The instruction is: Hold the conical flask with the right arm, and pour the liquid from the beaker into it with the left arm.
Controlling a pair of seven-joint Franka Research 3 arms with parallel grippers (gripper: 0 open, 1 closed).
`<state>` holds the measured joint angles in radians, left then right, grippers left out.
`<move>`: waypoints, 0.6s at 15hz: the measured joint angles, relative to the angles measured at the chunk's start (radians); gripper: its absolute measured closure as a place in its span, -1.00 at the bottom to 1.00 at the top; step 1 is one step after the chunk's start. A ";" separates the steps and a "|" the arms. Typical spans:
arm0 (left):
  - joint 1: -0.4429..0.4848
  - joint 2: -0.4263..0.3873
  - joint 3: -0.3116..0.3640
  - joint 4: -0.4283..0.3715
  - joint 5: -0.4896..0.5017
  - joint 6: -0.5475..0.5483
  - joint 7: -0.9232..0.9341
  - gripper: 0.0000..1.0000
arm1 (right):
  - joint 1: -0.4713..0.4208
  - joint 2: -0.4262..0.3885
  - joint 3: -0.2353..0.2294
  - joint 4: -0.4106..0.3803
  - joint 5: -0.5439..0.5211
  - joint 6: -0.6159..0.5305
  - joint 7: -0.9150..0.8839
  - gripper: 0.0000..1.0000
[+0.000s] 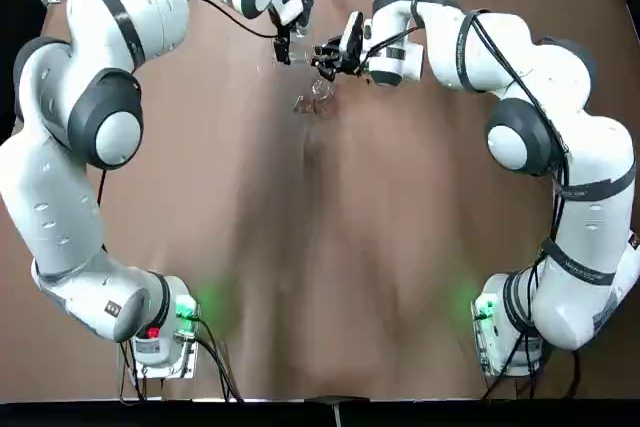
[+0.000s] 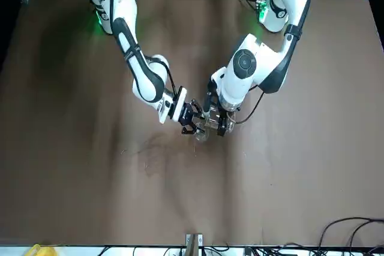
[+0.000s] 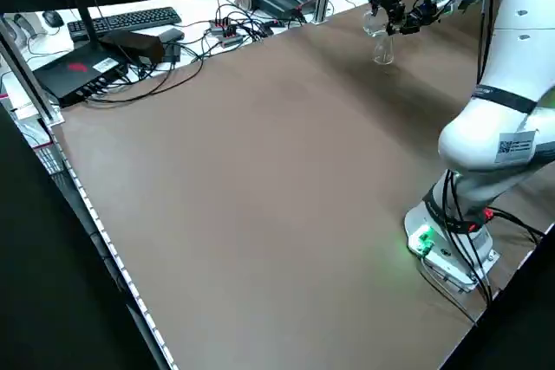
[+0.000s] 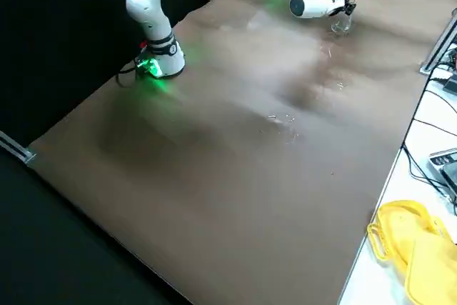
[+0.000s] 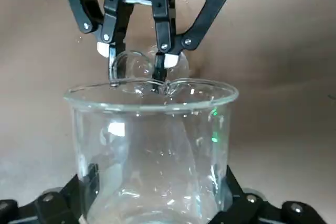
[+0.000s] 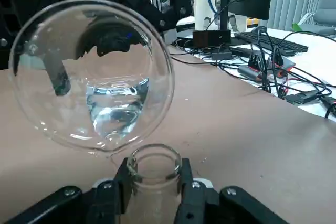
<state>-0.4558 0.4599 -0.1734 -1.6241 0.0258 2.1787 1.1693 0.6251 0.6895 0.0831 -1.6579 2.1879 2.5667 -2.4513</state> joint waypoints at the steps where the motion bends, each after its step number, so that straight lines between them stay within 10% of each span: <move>1: 0.001 0.000 0.002 0.000 0.000 0.000 -0.010 -0.96 | 0.000 0.000 0.000 0.000 0.000 0.000 0.000 0.22; 9: 0.120 0.000 0.004 0.000 -0.447 -0.049 0.077 -0.96 | 0.000 0.000 0.000 0.000 0.000 0.001 0.000 0.22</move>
<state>-0.3360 0.4602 -0.1696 -1.6243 -0.4211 2.1301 1.2466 0.6252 0.6895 0.0828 -1.6578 2.1880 2.5681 -2.4512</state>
